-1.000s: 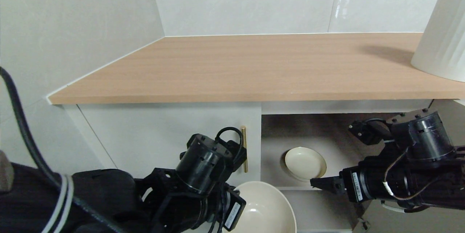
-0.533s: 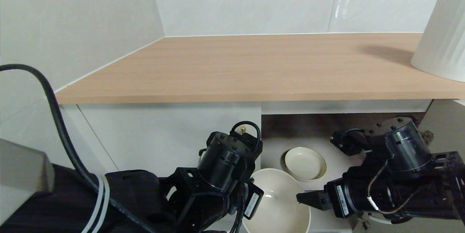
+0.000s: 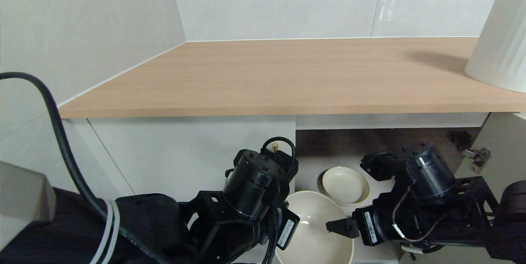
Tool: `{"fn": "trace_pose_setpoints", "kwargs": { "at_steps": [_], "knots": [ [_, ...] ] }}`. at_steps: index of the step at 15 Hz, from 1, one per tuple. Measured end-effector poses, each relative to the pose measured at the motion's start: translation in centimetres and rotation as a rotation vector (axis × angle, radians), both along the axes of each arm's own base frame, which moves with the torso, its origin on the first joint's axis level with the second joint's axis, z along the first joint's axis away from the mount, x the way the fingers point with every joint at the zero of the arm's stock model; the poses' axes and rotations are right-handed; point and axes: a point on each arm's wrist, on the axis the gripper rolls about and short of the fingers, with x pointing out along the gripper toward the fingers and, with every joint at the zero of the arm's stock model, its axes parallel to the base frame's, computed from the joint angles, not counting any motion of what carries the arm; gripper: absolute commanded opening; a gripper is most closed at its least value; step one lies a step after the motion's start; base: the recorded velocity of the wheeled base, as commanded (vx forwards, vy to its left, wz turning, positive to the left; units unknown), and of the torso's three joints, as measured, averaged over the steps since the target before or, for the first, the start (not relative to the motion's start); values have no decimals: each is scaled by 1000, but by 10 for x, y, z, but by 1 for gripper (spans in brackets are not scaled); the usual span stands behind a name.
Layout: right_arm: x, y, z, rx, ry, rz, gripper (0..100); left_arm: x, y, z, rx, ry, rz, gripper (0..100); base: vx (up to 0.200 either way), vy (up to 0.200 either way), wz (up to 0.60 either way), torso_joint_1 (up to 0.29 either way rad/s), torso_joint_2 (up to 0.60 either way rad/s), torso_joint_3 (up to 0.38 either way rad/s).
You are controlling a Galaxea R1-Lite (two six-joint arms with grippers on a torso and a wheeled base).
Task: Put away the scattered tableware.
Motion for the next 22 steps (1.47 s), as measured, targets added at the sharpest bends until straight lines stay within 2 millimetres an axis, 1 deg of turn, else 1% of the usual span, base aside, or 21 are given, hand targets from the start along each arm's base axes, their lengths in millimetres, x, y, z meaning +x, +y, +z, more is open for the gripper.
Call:
{"fn": "trace_pose_setpoints", "kwargs": {
  "at_steps": [6, 10, 11, 14, 15, 19, 22],
  "knots": [
    [4, 4, -6, -5, 9, 4, 0, -2, -2, -1, 2, 2, -7, 0, 0, 0, 0, 0, 0, 0],
    [3, 5, -8, -9, 12, 8, 0, 0, -3, -6, 13, 12, -7, 0, 0, 0, 0, 0, 0, 0],
    [3, 5, -8, -10, 12, 9, 0, 0, -3, -7, 16, 13, -6, 100, 0, 0, 0, 0, 0, 0],
    [3, 6, -8, -9, 12, 10, 0, -1, -3, -7, 24, 7, 5, 100, 0, 0, 0, 0, 0, 0],
    [2, 5, -9, -13, 16, 10, 0, -1, -1, -4, 27, -8, 21, 100, 0, 0, 0, 0, 0, 0],
    [-3, -1, -9, -22, 20, 2, 0, -7, 6, 14, -31, -37, 47, 100, 0, 0, 0, 0, 0, 0],
    [0, -8, -8, -12, 24, -38, 0, -11, 12, 27, -77, -55, 57, 100, 0, 0, 0, 0, 0, 0]
  ]
}}
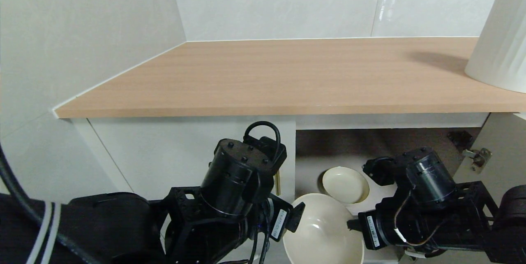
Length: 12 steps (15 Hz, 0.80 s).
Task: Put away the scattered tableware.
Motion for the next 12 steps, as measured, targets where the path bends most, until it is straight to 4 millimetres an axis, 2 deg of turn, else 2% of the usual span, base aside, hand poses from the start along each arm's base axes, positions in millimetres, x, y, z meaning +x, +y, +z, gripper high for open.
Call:
{"fn": "trace_pose_setpoints", "kwargs": {
  "at_steps": [1, 5, 9, 12],
  "knots": [
    [2, -2, 0, 7, 5, -21, 0, -1, 1, 2, -6, -4, 0, 100, 0, 0, 0, 0, 0, 0],
    [10, -8, 3, 12, -8, -77, 0, -3, 4, 5, -17, -7, 5, 100, -200, 0, 0, 2, 5, -1],
    [18, -9, -2, 12, 13, -114, 0, -3, 4, 7, -31, -6, 10, 100, 0, 0, 0, 0, 0, 0],
    [39, -15, -3, 32, 20, -233, 0, -3, 5, 8, -33, -7, 11, 100, 0, 0, 0, 0, 0, 0]
  ]
}}
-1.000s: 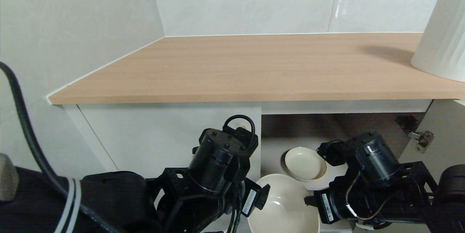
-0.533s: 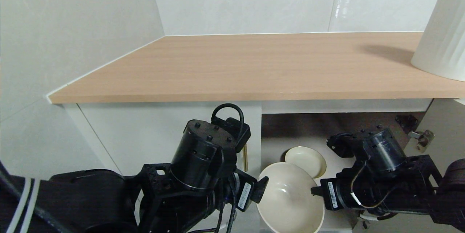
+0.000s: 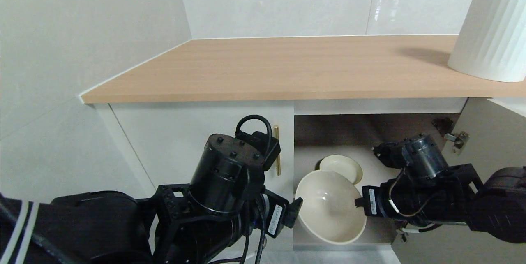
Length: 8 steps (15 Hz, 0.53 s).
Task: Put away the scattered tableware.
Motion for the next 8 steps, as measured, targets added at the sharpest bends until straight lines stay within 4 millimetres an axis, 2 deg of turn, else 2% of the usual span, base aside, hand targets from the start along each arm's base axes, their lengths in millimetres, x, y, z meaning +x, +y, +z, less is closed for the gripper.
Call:
{"fn": "trace_pose_setpoints", "kwargs": {
  "at_steps": [3, 8],
  "knots": [
    [31, -10, -4, -7, -9, -125, 0, 0, 0, 0, -1, -1, 1, 100, 0, 0, 0, 0, 0, 0],
    [73, -20, -18, -17, -6, -214, 0, 0, 0, 1, -3, -2, 0, 100, 0, 0, 0, 0, 0, 0]
  ]
}}
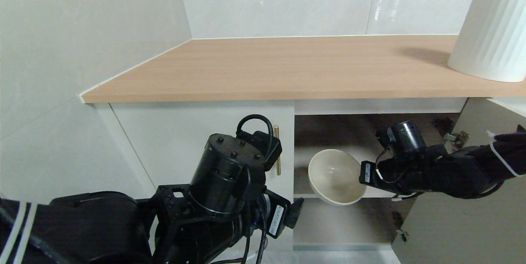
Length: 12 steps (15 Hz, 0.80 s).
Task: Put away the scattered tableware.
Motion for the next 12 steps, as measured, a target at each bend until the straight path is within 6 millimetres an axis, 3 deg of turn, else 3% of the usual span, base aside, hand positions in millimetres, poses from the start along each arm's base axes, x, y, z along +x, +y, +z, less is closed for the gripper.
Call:
{"fn": "trace_pose_setpoints", "kwargs": {
  "at_steps": [7, 12],
  "knots": [
    [44, -9, -18, 0, -7, -113, 0, 1, 0, -1, -1, 2, 2, 100, 0, 0, 0, 0, 0, 0],
    [60, -16, -25, 5, -13, -152, 0, 2, -1, -2, -4, -1, 2, 100, 0, 0, 0, 0, 0, 0]
  ]
}}
